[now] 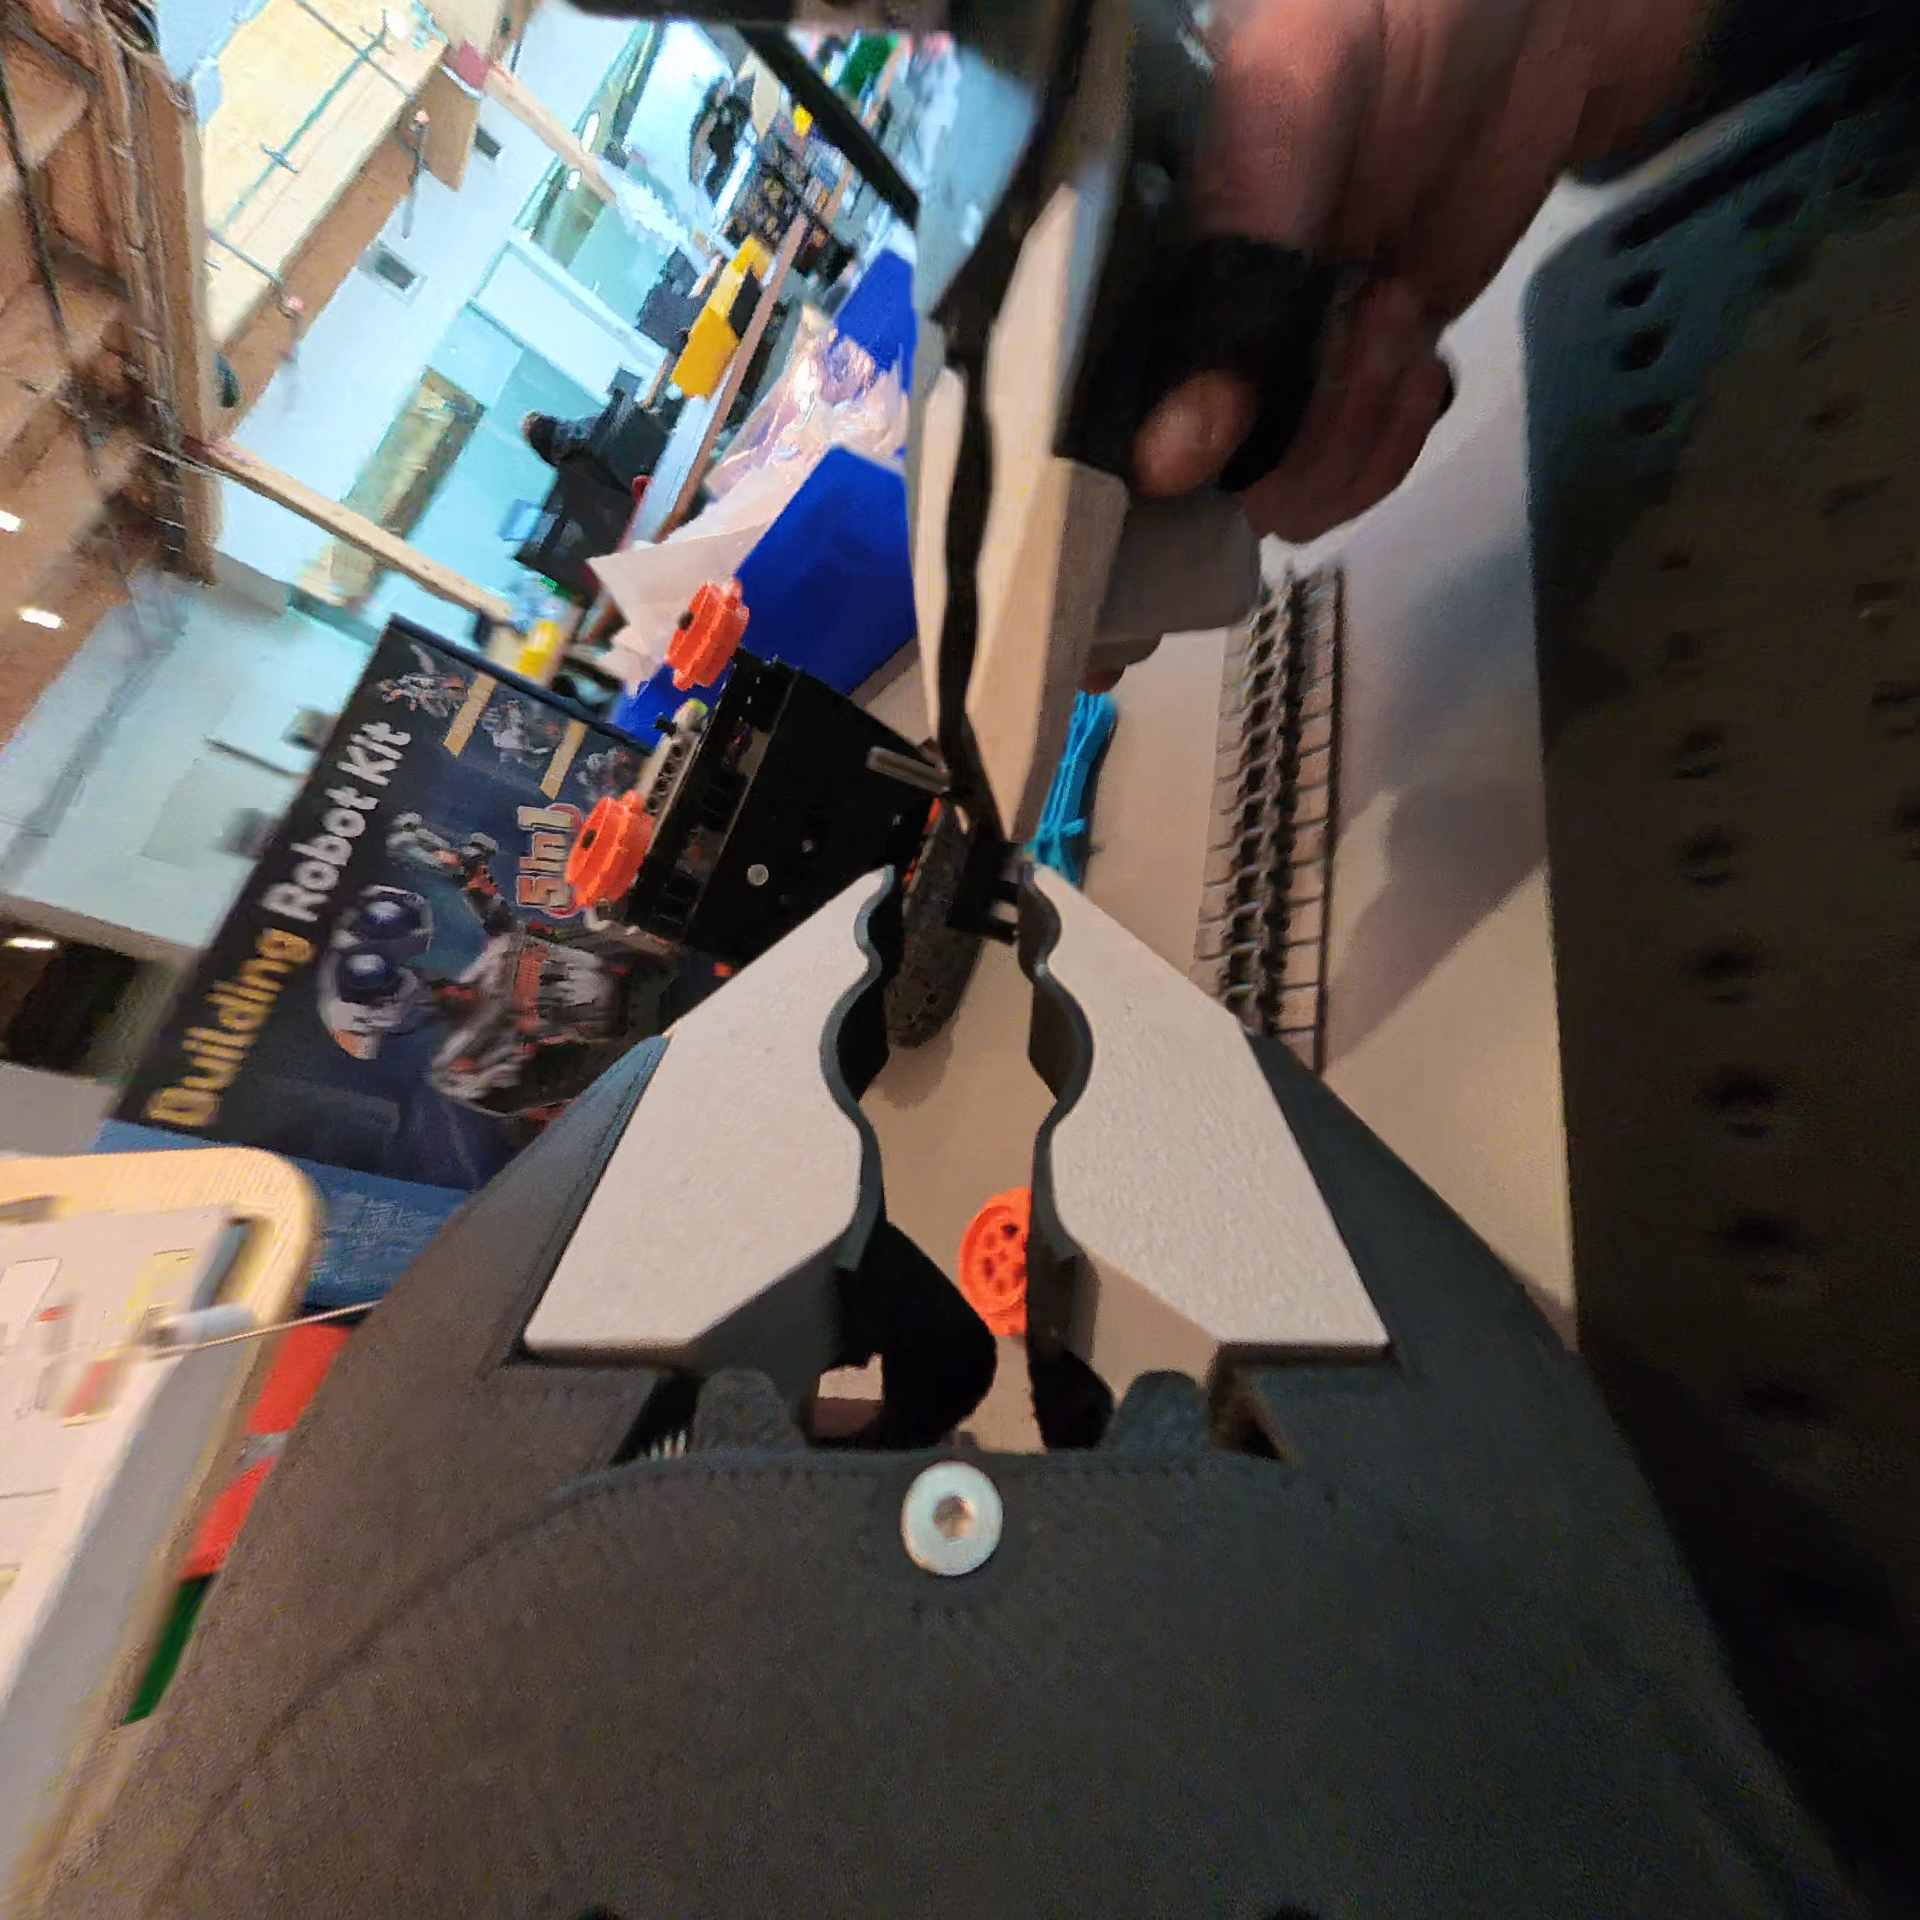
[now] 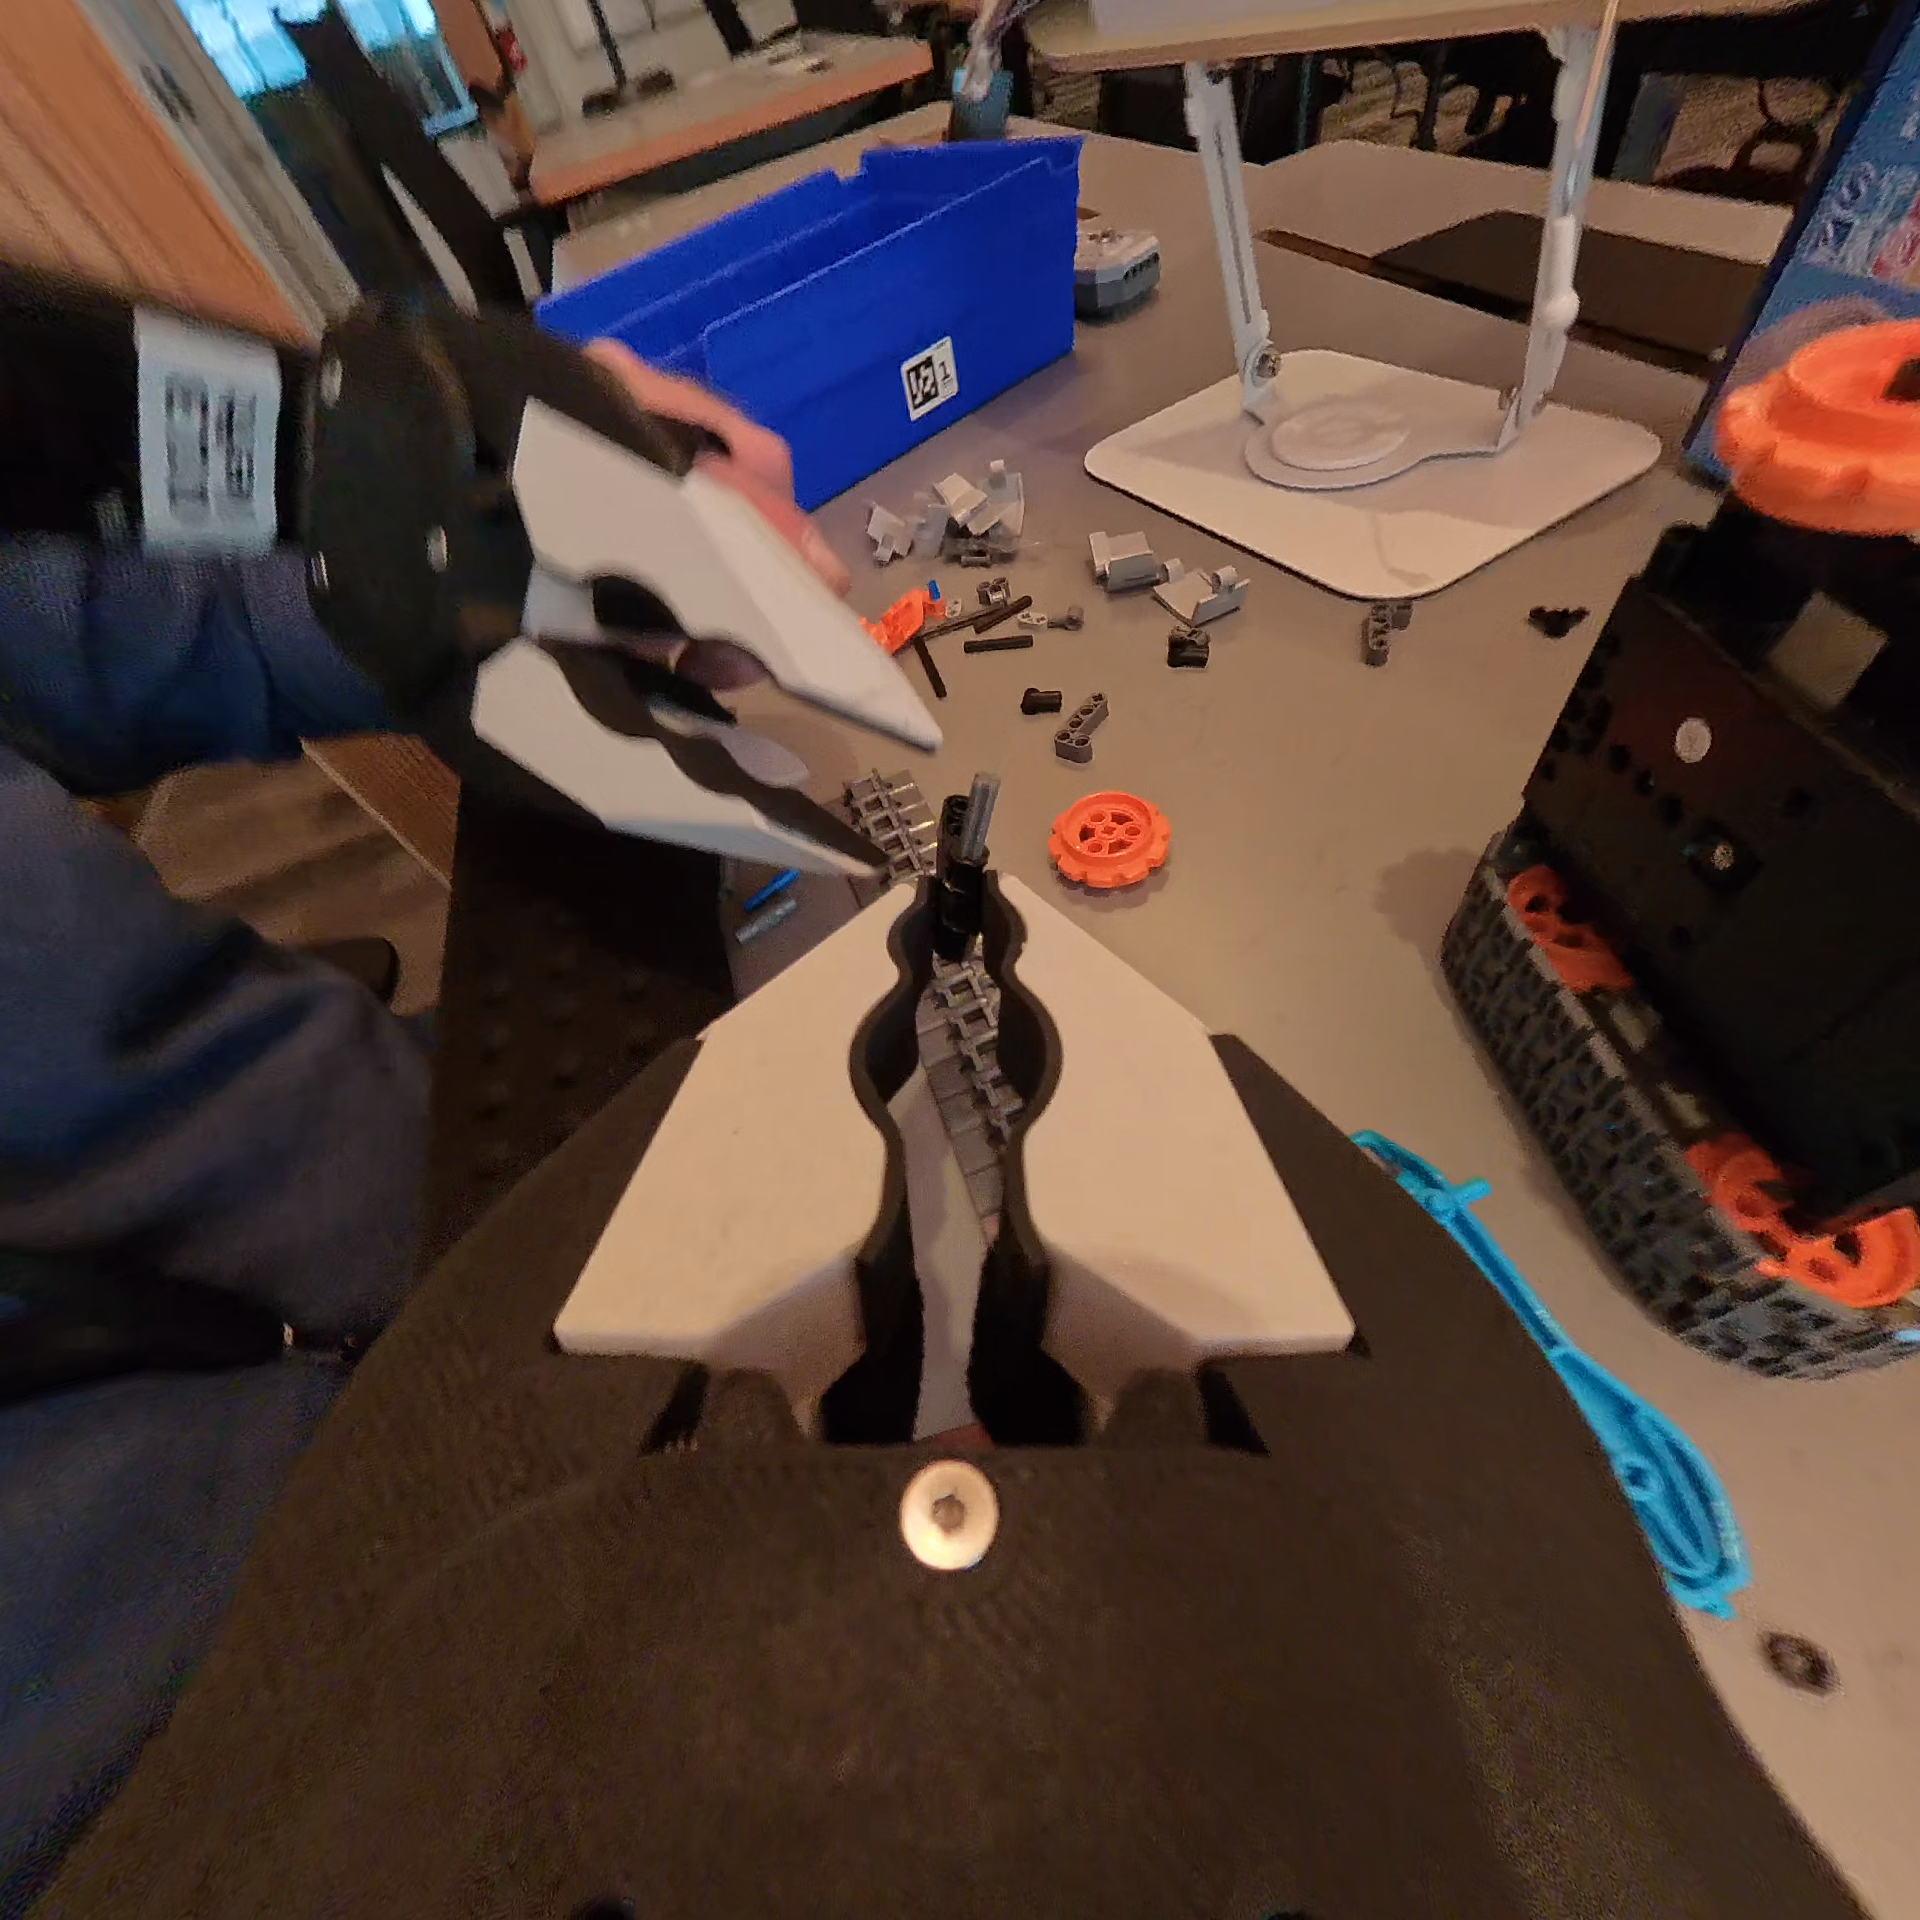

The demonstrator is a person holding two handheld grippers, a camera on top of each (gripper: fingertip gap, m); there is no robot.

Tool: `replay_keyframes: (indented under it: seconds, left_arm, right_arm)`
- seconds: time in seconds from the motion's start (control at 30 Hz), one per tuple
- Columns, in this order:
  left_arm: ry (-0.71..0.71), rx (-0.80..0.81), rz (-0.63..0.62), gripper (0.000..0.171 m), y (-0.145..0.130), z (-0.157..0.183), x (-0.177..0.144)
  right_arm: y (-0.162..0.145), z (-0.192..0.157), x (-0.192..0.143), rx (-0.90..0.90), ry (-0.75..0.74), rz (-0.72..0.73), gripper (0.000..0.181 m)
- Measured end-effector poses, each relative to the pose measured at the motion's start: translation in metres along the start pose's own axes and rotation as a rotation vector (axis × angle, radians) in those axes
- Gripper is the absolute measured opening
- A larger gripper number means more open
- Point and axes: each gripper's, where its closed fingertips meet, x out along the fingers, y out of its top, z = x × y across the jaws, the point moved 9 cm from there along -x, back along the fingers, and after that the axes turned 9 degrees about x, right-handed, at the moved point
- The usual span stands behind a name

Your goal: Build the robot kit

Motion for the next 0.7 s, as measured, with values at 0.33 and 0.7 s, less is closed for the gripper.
replay_keyframes:
  seconds: [0.33, 0.7]
  left_arm:
    - [-0.311, -0.31, 0.084, 0.016, -0.002, -0.033, 0.012]
    - [-0.365, -0.329, 0.143, 0.002, 0.003, -0.026, 0.021]
  right_arm:
    - [0.006, -0.013, 0.0, -0.397, -0.106, -0.193, 0.005]
    - [0.012, -0.014, -0.001, -0.467, -0.087, -0.265, 0.005]
